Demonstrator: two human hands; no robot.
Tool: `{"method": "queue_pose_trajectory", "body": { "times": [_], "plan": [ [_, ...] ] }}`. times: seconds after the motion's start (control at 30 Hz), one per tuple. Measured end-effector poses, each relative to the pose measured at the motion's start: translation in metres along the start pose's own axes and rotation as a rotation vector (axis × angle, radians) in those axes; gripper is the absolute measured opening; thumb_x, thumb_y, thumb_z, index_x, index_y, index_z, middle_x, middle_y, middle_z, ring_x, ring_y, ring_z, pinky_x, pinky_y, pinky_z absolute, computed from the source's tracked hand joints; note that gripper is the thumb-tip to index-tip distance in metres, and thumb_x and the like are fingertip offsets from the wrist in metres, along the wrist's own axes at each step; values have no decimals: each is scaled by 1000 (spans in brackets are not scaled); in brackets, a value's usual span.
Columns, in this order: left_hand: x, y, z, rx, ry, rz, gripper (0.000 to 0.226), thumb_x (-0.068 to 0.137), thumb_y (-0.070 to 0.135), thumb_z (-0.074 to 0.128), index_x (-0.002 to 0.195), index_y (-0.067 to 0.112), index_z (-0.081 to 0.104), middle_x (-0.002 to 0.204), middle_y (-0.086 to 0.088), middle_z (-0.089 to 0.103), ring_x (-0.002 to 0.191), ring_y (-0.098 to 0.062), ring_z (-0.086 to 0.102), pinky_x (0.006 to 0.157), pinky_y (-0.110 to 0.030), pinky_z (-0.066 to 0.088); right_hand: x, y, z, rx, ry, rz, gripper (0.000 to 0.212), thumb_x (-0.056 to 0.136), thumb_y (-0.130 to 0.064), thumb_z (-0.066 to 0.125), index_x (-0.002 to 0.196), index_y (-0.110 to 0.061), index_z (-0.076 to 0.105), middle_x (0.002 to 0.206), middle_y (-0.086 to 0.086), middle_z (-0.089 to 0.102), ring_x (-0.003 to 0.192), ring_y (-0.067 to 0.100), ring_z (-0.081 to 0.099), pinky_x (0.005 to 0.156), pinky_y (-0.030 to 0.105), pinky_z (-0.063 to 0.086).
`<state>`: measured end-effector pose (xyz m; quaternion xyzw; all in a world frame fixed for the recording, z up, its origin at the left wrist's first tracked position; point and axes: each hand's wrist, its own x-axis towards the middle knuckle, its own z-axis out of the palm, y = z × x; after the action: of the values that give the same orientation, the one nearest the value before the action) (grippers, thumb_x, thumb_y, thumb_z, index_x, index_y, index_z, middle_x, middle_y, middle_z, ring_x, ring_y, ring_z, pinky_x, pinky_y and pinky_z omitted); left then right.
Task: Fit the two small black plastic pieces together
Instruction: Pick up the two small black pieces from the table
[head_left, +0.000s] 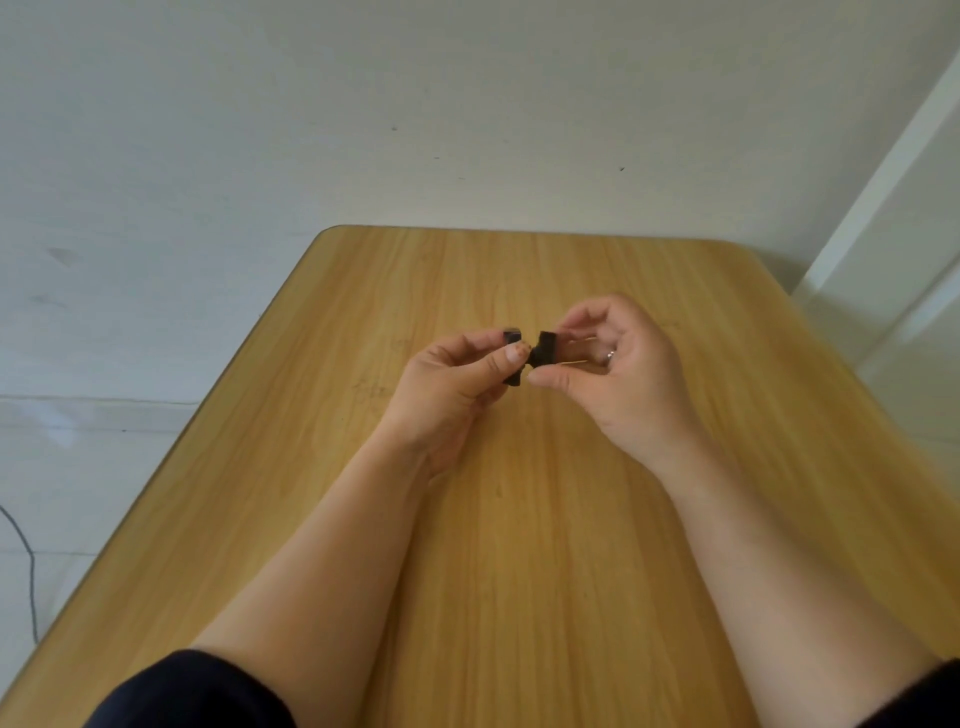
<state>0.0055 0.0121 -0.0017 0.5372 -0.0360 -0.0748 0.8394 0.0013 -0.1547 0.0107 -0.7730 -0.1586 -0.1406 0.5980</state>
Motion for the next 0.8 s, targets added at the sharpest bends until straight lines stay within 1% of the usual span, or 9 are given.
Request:
{"method": "queue_pose_trajectory", "body": {
  "times": [0.1,0.17,0.2,0.3,0.4,0.5,0.6,0.7,0.8],
  "plan": [
    [0,-1,-2,38,-34,8,30,57,24,80,85,17,74,79,1,74,76,-12,66,72,-23,53,0,-1,2,96,0,-7,33,61,-17,87,86,-25,66,85,-6,74,80,15,72,72,30,58],
    [1,-1,-4,38,-52,19,26,60,22,78,85,17,74,79,3,74,74,-10,66,72,-24,53,-1,0,4,152,3,7,30,63,-23,85,89,-23,71,88,-4,76,83,16,72,73,29,58],
    [1,-1,-4,25,-54,26,25,62,20,77,87,16,74,79,3,74,73,-9,66,71,-24,53,-1,0,5,179,-3,15,28,66,-22,83,92,-24,73,90,-4,77,84,15,72,74,27,57],
    [1,-1,-5,-22,-38,38,29,63,16,75,91,11,70,79,3,75,72,-8,68,69,-22,53,-2,1,5,236,-40,34,28,74,-8,77,95,-27,74,92,-8,77,87,11,72,76,22,54],
    [2,0,-5,-20,-35,32,32,64,16,75,94,8,69,81,1,75,77,-11,70,70,-23,54,-2,1,7,231,-37,33,30,73,-3,77,93,-25,73,91,-7,77,87,12,72,75,22,54],
    [0,-1,-2,-43,-86,31,20,67,15,73,85,10,72,81,-1,76,80,-13,71,71,-23,54,-2,-1,8,211,2,20,28,69,-5,81,88,-22,71,91,-2,76,87,15,72,75,27,56],
    [-1,-2,1,-64,-137,28,5,69,16,71,73,15,73,79,1,75,78,-11,71,71,-24,55,-1,-2,6,199,26,-6,27,67,-6,82,86,-23,71,86,-5,75,85,14,70,74,26,55],
    [-2,-2,2,-83,-154,4,2,69,17,70,69,17,71,74,2,74,76,-9,70,70,-23,55,-1,-3,5,207,15,-5,26,66,-7,82,86,-20,72,84,-7,75,81,12,70,72,24,54],
    [-3,-1,2,-109,-144,-23,6,70,17,68,69,18,74,73,2,75,73,-8,71,68,-21,55,-1,-3,7,188,7,-14,27,64,-7,83,86,-18,72,83,-7,75,79,13,71,70,23,54]
  ]
}}
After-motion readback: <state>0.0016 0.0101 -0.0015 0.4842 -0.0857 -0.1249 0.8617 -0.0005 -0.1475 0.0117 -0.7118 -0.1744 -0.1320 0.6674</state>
